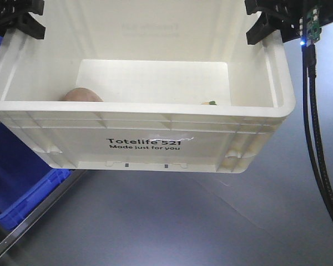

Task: Place moving items into box and shelve
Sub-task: 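Keep clamping the tote with both grippers as the base nears the blue-bin shelf, then hold the tote with both grippers while aligning in front of the shelf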

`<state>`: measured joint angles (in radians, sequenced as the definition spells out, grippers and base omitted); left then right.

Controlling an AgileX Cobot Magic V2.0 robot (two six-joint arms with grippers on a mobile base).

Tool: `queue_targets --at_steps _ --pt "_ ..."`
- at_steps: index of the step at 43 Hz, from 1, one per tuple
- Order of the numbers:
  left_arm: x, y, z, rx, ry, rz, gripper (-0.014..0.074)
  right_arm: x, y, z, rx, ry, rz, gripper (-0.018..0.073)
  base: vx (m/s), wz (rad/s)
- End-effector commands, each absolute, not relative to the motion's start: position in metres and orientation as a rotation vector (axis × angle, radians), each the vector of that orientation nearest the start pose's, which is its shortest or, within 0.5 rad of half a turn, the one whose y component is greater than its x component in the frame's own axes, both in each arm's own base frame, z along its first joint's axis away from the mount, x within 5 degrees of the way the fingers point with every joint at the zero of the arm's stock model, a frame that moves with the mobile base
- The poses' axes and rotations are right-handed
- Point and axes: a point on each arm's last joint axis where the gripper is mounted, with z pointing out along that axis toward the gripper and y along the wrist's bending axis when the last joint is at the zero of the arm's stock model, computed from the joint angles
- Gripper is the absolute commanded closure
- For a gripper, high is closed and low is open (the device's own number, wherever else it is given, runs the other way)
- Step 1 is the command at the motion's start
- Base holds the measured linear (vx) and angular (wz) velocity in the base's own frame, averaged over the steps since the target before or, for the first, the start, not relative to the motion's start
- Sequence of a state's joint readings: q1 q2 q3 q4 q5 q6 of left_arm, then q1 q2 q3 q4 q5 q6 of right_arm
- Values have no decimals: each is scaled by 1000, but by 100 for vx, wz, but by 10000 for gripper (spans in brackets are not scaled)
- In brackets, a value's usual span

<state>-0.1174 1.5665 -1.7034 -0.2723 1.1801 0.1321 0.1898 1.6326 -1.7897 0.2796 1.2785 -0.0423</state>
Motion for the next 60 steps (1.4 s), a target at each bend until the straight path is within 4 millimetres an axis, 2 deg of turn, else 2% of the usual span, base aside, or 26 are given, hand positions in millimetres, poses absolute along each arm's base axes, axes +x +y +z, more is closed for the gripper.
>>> queue_targets --at_steps 1,18,19,20,26,60 --pt "309 -72 452 270 2270 -490 603 312 98 450 -309 2364 592 564 23 65" --pt "309 -72 452 270 2270 -490 603 314 98 449 -308 2367 592 564 18 55" --pt "309 -72 452 270 2270 -490 603 315 98 448 -308 2370 592 564 10 39" --pt "309 -72 452 270 2270 -490 603 324 100 438 -304 2400 594 564 9 34" --pt "309 -72 452 270 2270 -490 603 327 101 434 -303 2413 593 564 -4 5" --pt "309 -72 452 270 2270 -490 603 327 101 434 -302 2413 594 564 -8 24"
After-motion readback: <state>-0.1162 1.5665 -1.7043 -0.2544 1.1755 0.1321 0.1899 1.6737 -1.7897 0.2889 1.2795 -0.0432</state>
